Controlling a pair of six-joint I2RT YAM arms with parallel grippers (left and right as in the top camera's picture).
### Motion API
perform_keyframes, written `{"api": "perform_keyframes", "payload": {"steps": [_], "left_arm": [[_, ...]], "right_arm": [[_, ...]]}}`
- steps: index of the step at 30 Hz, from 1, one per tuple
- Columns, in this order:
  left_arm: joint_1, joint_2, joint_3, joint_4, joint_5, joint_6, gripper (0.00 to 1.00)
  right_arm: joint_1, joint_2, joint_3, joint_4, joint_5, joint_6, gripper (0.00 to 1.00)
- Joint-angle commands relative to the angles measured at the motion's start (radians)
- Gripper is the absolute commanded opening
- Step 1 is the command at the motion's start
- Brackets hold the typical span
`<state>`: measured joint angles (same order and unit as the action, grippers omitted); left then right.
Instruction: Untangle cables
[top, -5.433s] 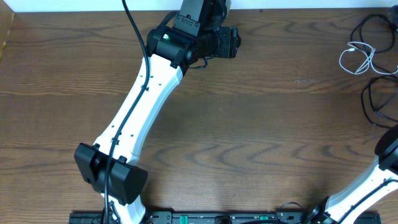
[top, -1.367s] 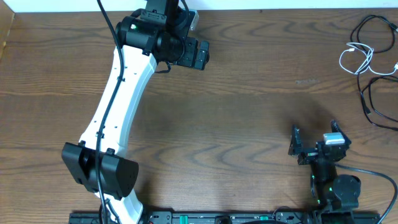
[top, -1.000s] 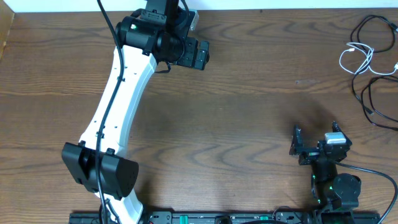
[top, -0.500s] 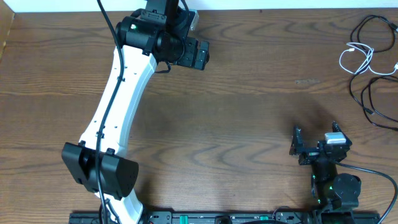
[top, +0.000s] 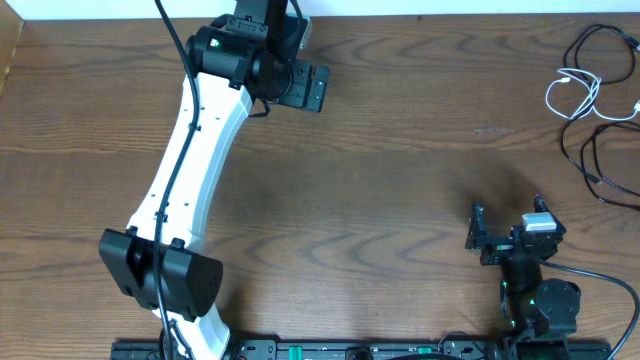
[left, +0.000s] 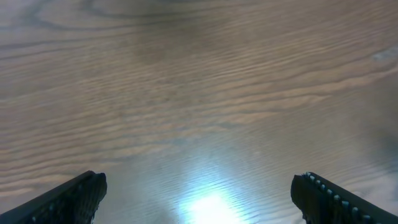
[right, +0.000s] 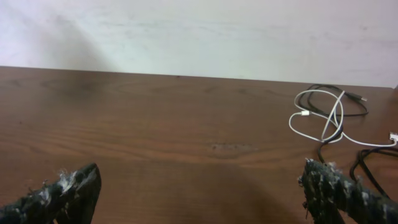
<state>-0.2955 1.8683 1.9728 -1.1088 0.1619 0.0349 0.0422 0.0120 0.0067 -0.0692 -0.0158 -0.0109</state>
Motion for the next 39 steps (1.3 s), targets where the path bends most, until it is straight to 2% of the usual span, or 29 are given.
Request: {"api": "perform_keyframes", "payload": {"steps": [1, 4, 12, 24, 34, 39], "left_arm": [[0.011, -0.066, -0.034, -0.007, -0.059, 0.066, 1.0], [0.024, -0.135, -0.124, 0.039, -0.062, 0.073, 1.0], [0.087, -0.466, -0.602, 0.446, -0.058, 0.073, 1.0], [0.238, -0.997, -1.258, 0.908, -0.039, 0.081, 1.0], [0.245, -1.402, -1.689, 1.21, -0.042, 0.261, 1.0], [0.262, -1.545, -1.825, 1.246, -0.043, 0.286, 1.0]], "right_arm": [[-0.006, -0.006, -0.002, -0.003, -0.01, 0.01, 0.99], [-0.006, -0.006, -0.002, -0.003, -0.01, 0.01, 0.99], [-0.006, -0.006, -0.002, -0.003, -0.01, 0.01, 0.99], [-0.006, -0.006, -0.002, -0.003, -0.01, 0.01, 0.99], [-0.006, -0.006, -0.002, -0.003, -0.01, 0.01, 0.99], [-0.006, -0.006, -0.002, -0.003, -0.01, 0.01, 0.99]]}}
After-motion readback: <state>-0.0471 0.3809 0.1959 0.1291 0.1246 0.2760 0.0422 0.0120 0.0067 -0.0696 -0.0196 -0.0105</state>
